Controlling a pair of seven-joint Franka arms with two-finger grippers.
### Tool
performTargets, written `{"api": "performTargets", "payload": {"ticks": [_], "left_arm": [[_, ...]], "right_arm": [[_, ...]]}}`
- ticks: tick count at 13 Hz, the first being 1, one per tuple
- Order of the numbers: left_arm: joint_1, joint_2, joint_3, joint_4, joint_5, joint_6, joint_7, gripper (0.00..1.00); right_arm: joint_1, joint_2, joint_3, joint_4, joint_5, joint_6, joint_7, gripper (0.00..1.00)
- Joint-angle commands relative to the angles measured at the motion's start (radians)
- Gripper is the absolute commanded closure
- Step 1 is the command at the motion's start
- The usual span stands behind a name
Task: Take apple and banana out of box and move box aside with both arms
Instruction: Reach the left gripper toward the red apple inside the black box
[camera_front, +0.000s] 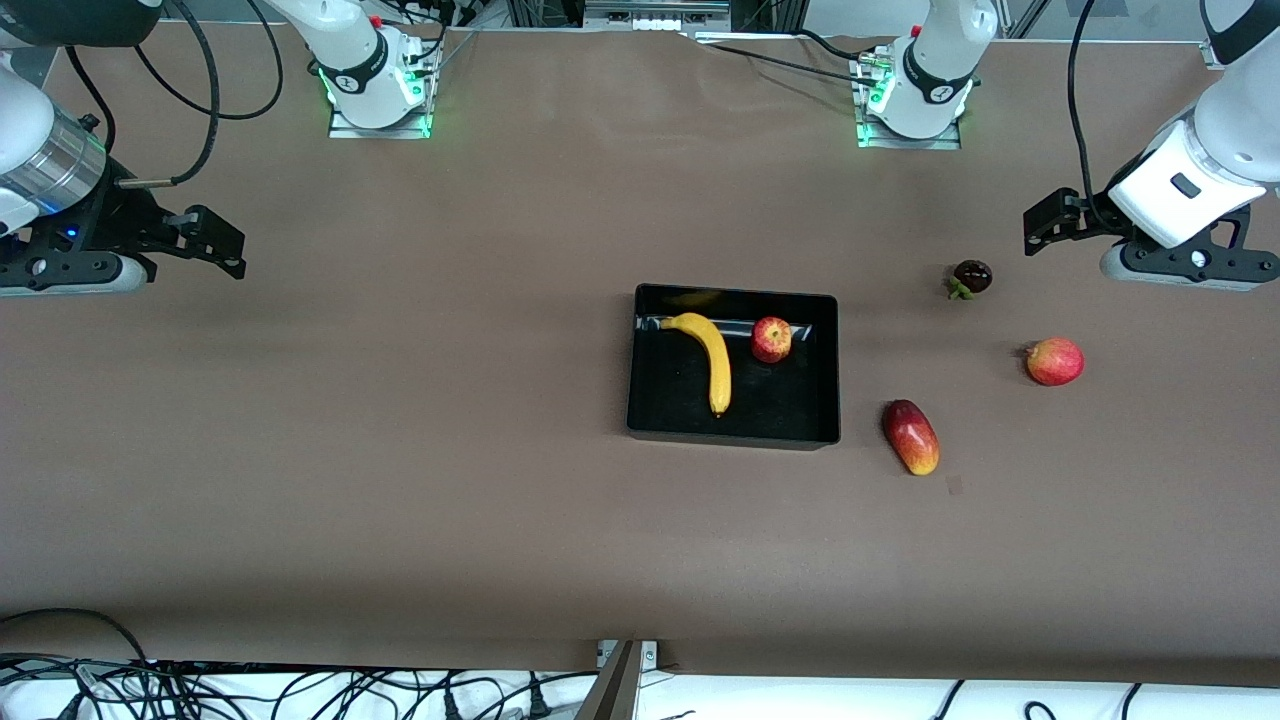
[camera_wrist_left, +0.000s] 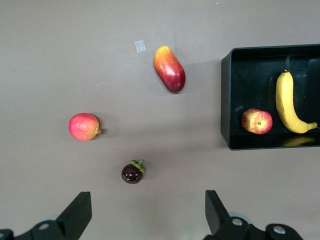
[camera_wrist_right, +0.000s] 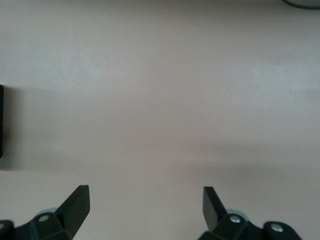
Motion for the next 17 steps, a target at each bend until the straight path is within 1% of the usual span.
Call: {"api": "performTargets", "payload": {"ticks": [1, 6, 7, 9, 12, 14, 15, 17], "left_arm": [[-0.002, 0.02, 0.002, 0.043, -0.021, -0.033, -0.008, 0.0], [-0.004, 0.022, 0.002, 0.041, -0.021, -0.036, -0.011, 0.0], [-0.007, 0.028, 0.002, 0.043, -0.019, -0.058, -0.011, 0.0], [-0.007, 0.037, -0.02, 0.044, -0.016, -0.064, -0.008, 0.0], [-0.008, 0.05, -0.026, 0.044, -0.007, -0.088, -0.007, 0.0], [-0.008, 0.065, -0.067, 0.032, -0.014, -0.093, -0.014, 0.0], [-0.008, 0.092, -0.099, 0.032, -0.014, -0.086, -0.039, 0.0], [-0.008, 0.161, -0.184, 0.035, -0.019, -0.011, -0.214, 0.0]], "right_arm": [[0.001, -0.01, 0.002, -0.003, -0.005, -0.009, 0.006, 0.0], [0.001, -0.009, 0.002, -0.001, -0.005, -0.003, 0.006, 0.0], [0.001, -0.01, 0.002, -0.003, -0.003, -0.003, 0.006, 0.0], [0.001, -0.007, 0.002, -0.003, -0.005, -0.005, 0.006, 0.0], [0.001, -0.007, 0.002, -0.003, -0.003, -0.003, 0.006, 0.0], [0.001, -0.007, 0.002, -0.001, -0.003, -0.002, 0.008, 0.0], [0.001, -0.007, 0.002, -0.001, -0.003, 0.0, 0.006, 0.0], [0.001, -0.007, 0.002, -0.003, -0.003, 0.0, 0.008, 0.0]]}}
